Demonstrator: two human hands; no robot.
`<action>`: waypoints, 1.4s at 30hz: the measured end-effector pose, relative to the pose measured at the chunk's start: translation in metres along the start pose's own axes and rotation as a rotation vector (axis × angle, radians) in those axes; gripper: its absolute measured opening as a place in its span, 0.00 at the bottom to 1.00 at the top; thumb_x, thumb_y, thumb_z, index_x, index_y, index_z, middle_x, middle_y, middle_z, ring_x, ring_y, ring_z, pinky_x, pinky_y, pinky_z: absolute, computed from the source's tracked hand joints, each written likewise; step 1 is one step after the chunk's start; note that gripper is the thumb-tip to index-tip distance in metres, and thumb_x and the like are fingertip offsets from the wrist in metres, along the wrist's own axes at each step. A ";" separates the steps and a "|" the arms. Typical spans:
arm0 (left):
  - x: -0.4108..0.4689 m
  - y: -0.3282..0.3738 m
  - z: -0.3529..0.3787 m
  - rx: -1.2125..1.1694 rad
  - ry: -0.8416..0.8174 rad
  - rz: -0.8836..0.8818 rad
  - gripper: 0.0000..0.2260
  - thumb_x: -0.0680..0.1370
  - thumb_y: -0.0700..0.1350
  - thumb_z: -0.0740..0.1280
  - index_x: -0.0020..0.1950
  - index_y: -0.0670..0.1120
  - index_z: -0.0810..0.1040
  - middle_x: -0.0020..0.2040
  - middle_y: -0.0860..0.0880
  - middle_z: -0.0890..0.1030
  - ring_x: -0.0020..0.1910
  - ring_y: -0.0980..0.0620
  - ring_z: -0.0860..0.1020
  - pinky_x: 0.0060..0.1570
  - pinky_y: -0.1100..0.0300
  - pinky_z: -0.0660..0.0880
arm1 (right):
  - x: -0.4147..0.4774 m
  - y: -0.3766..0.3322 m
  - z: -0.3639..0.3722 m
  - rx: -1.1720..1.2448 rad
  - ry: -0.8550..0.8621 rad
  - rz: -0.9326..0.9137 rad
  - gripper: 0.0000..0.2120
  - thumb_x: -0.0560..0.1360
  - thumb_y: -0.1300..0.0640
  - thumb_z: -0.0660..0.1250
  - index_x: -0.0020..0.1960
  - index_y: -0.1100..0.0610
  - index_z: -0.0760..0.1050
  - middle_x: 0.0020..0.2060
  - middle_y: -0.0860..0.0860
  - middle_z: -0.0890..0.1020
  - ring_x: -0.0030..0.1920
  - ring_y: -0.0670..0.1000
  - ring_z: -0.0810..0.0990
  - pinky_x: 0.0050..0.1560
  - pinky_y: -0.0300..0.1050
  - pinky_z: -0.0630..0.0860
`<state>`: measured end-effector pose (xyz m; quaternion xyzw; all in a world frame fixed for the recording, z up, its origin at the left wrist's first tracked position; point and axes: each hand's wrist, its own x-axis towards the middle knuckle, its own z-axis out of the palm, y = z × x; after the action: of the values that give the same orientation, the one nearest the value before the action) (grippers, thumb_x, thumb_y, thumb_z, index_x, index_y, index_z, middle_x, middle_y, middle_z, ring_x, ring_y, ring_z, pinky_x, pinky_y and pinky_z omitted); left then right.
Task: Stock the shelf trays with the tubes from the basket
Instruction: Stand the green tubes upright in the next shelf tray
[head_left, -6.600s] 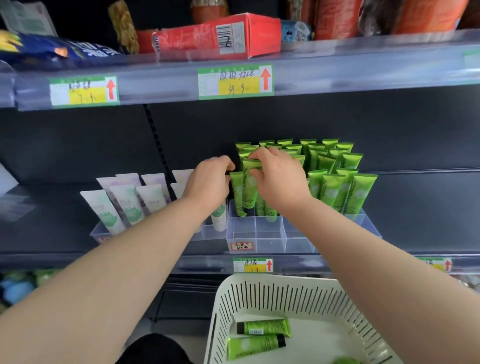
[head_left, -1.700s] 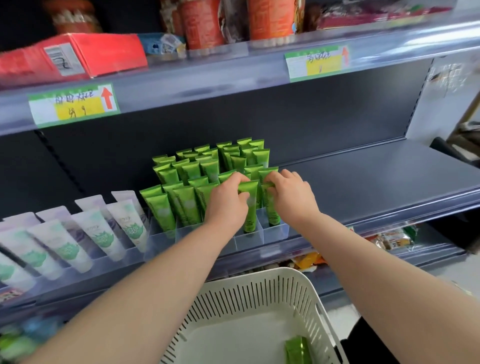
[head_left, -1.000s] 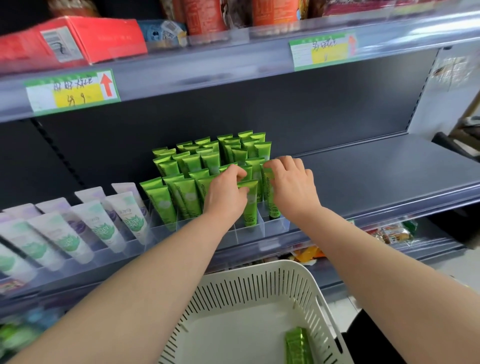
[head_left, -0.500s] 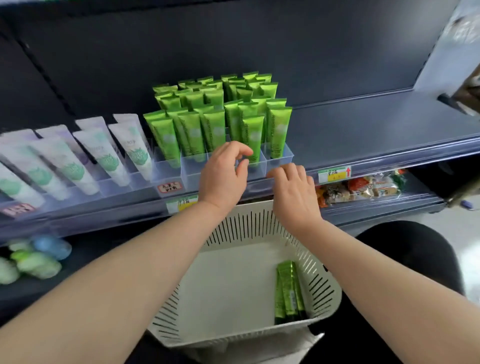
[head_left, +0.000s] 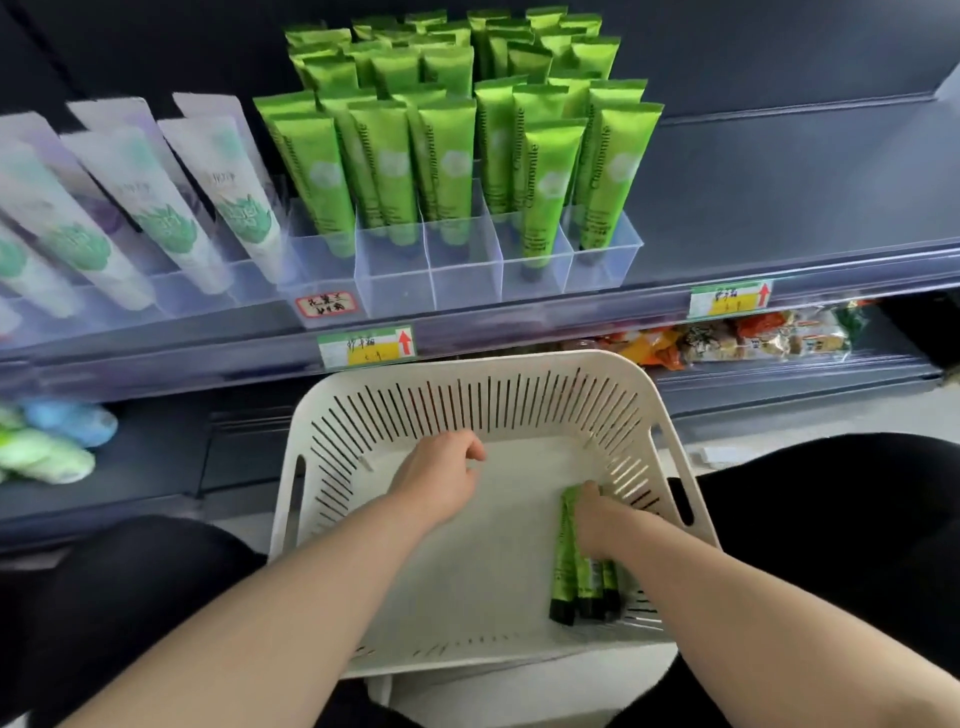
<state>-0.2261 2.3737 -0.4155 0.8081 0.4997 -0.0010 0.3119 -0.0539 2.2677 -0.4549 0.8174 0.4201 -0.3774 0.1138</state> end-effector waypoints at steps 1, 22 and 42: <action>0.001 -0.004 0.004 -0.005 -0.022 -0.010 0.09 0.78 0.41 0.64 0.55 0.51 0.78 0.54 0.51 0.79 0.51 0.51 0.78 0.51 0.56 0.76 | 0.002 -0.001 0.006 -0.004 -0.035 0.011 0.26 0.78 0.61 0.59 0.73 0.63 0.55 0.67 0.64 0.68 0.66 0.63 0.69 0.65 0.54 0.68; -0.009 -0.077 0.033 0.181 -0.249 -0.233 0.17 0.75 0.38 0.65 0.62 0.49 0.74 0.60 0.48 0.76 0.58 0.48 0.75 0.56 0.56 0.73 | 0.016 -0.031 0.019 0.000 0.018 -0.150 0.16 0.76 0.63 0.58 0.62 0.56 0.73 0.57 0.55 0.77 0.55 0.56 0.77 0.54 0.47 0.75; -0.012 -0.085 0.054 0.648 -0.376 0.169 0.16 0.73 0.44 0.69 0.60 0.46 0.72 0.58 0.47 0.74 0.57 0.46 0.72 0.52 0.51 0.73 | 0.038 -0.046 0.008 -0.402 0.127 -0.306 0.24 0.70 0.49 0.72 0.64 0.48 0.70 0.58 0.51 0.73 0.61 0.55 0.65 0.59 0.50 0.64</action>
<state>-0.2841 2.3628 -0.4977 0.8890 0.3391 -0.2811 0.1255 -0.0800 2.3152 -0.4814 0.7271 0.6120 -0.2470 0.1890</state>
